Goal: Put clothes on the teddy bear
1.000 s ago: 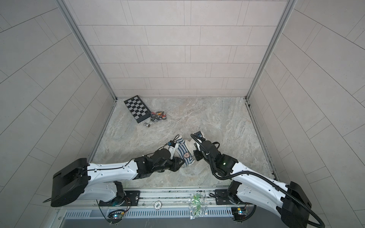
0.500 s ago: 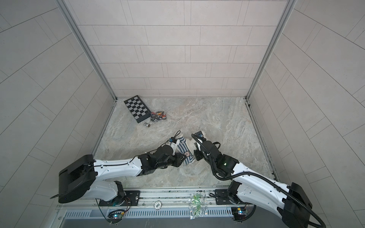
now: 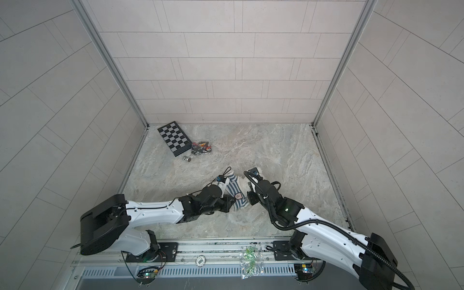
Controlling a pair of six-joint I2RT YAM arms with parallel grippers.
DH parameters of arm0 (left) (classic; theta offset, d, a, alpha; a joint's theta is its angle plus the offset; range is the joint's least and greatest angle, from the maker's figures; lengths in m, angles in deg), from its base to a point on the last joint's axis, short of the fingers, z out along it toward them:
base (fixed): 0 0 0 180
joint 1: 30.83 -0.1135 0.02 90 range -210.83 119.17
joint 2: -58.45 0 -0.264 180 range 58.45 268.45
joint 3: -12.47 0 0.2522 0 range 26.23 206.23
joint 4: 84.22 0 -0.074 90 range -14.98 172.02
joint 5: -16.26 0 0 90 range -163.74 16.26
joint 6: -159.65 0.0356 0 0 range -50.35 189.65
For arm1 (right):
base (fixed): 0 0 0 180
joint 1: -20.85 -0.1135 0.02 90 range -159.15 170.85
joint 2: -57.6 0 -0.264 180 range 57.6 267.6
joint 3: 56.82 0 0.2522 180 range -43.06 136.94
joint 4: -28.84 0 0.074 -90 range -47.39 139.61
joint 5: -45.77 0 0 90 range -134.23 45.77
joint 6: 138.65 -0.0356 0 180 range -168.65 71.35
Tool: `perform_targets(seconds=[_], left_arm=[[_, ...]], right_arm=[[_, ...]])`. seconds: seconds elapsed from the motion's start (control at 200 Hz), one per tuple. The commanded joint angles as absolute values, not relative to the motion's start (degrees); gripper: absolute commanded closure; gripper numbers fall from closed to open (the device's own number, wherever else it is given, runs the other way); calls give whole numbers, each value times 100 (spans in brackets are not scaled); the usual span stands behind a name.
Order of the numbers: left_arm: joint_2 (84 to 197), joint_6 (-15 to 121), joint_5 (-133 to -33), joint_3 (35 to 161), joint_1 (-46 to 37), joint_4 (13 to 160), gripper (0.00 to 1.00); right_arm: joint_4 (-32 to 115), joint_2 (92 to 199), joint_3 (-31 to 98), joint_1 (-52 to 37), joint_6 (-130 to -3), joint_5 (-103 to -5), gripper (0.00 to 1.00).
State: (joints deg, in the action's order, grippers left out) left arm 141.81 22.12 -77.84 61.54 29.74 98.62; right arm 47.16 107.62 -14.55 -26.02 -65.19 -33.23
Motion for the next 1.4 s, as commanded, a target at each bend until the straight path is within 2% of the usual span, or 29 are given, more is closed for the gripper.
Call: perform_targets(seconds=[0.0, 0.23, 0.706, 1.171, 1.241, 1.397], left_arm=[[14047, 2236, -7747, 6117, 2905, 9928, 100], [13013, 2235, -7618, 5263, 2414, 9598, 100], [11209, 2717, -7803, 4622, 1428, 8399, 100], [12388, 3028, -8580, 4789, 1728, 10158, 100], [12407, 2988, -8580, 4655, 1894, 10342, 93], [12171, 3189, -8172, 4464, 2435, 10324, 60]], right_arm=[[4740, 10593, -1492, -2633, -6536, -3161, 100], [5146, 10314, -1555, -2625, -6384, -2858, 100], [5612, 9987, -1520, -2546, -5834, -2758, 100], [5228, 10573, -1467, -2555, -6049, -3146, 100], [5195, 10709, -1465, -2555, -6100, -3197, 100], [5153, 10918, -1428, -2544, -6122, -3227, 100]])
